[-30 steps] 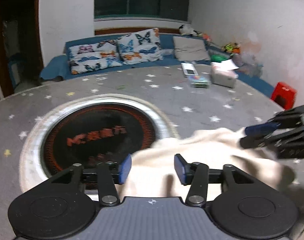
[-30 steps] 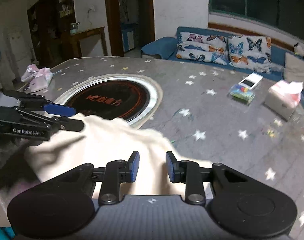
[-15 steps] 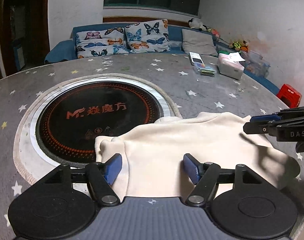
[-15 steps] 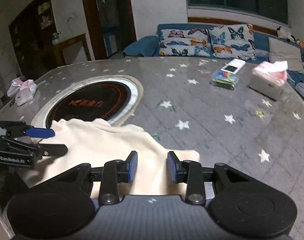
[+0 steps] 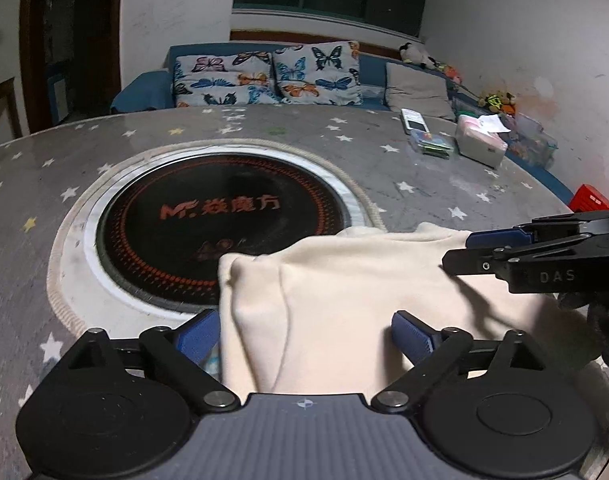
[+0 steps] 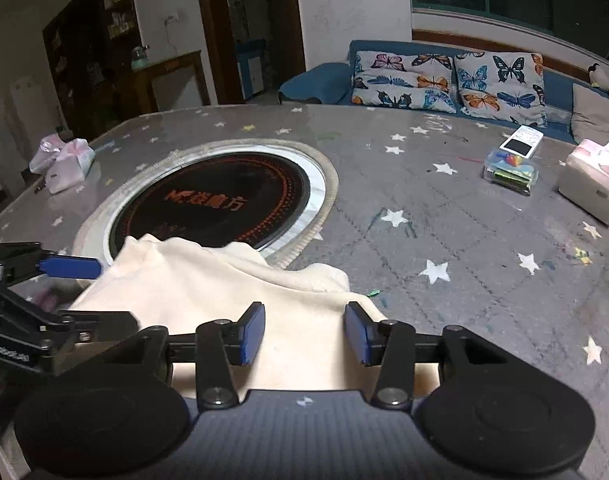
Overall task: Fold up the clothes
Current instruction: 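Open both tools to release the folded hem onto the sweatshirt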
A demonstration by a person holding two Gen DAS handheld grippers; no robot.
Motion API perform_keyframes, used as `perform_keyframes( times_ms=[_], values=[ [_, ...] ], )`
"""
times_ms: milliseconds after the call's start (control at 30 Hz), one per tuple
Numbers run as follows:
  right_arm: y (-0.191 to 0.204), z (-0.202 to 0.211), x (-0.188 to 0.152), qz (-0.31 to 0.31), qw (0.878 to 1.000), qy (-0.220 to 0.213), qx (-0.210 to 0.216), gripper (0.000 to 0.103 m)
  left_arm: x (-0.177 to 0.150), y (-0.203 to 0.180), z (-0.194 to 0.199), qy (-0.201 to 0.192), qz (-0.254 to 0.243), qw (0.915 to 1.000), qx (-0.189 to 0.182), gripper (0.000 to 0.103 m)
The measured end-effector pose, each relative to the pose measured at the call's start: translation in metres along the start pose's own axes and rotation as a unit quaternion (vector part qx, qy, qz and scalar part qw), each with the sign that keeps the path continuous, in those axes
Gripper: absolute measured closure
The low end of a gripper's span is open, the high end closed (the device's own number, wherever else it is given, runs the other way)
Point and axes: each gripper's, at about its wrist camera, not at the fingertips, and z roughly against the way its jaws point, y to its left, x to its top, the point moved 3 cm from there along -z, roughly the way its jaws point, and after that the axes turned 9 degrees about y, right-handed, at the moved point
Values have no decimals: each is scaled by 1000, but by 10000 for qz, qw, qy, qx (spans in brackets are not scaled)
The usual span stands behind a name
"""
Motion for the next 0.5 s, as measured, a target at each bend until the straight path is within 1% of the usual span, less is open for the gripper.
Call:
perform_keyframes(
  times_ms=[67,100,233,267,367,400,500],
  values=[
    [2,1,1,13,10000,-1,-7,55,-2,3,2,-16,54,10000,26,2],
    [3,2,1,23,10000,-17,-11,52,-2,4,3,-32,82,9999,50,0],
    [11,9,0,93,9999,-65,16,45,-3,10,7,-97,188,9997,102,0],
    [13,10,-1,112,9999,-66,28,42,-4,11,8,-103,209,9996,128,0],
    [19,12,-6,153,9999,-28,69,36,-4,17,11,-128,272,9994,193,0],
    [20,12,-7,166,9998,-13,83,32,-5,19,12,-139,294,9992,211,0],
    [22,10,-12,149,9999,46,59,28,-5,25,16,-195,359,9988,262,0]
  ],
)
